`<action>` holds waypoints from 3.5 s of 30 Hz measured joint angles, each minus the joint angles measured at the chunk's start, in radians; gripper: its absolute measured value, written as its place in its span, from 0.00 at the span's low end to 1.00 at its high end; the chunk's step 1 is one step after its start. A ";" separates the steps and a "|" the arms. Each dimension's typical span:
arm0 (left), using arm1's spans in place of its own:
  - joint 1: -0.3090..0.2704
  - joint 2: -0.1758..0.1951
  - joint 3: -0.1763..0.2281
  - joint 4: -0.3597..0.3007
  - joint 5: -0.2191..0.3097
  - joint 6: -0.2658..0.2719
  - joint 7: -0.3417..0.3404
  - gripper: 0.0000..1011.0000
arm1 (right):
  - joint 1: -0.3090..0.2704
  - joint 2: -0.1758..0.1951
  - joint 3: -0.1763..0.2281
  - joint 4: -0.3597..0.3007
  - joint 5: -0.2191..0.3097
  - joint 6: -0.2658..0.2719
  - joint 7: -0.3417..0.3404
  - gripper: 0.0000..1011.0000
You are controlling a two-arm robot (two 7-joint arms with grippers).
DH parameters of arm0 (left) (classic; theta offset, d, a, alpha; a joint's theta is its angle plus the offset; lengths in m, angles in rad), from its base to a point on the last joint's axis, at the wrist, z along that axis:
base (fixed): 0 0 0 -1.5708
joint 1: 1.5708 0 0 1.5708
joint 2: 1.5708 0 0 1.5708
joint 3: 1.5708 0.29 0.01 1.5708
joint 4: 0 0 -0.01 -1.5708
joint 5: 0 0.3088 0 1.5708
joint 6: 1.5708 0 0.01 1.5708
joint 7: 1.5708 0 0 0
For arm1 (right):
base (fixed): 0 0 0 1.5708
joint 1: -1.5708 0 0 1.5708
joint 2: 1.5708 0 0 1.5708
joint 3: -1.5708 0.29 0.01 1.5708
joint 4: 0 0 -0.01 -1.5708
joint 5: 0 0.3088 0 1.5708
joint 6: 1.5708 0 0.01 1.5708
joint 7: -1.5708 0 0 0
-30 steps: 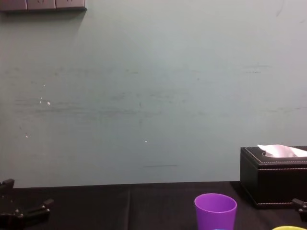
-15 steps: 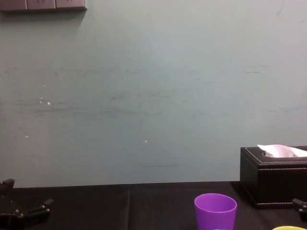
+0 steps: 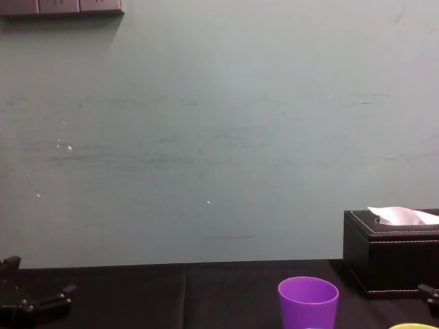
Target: Stack the three plastic cups sequentially using one hand.
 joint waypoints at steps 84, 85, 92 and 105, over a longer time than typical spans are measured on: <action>0.000 0.000 0.000 0.000 0.000 0.000 0.000 1.00 | -0.028 -0.007 0.038 -0.027 0.000 -0.016 0.013 0.99; 0.000 0.000 0.000 0.000 0.000 0.000 0.000 1.00 | -0.034 -0.006 0.045 -0.034 0.000 -0.018 0.015 0.99; 0.000 0.000 0.000 0.000 0.000 0.000 0.000 1.00 | -0.071 0.002 0.077 -0.080 0.009 -0.025 0.031 0.99; 0.000 0.000 0.000 0.000 0.000 0.000 0.000 1.00 | -0.220 0.059 0.174 -0.207 0.099 -0.007 0.098 0.99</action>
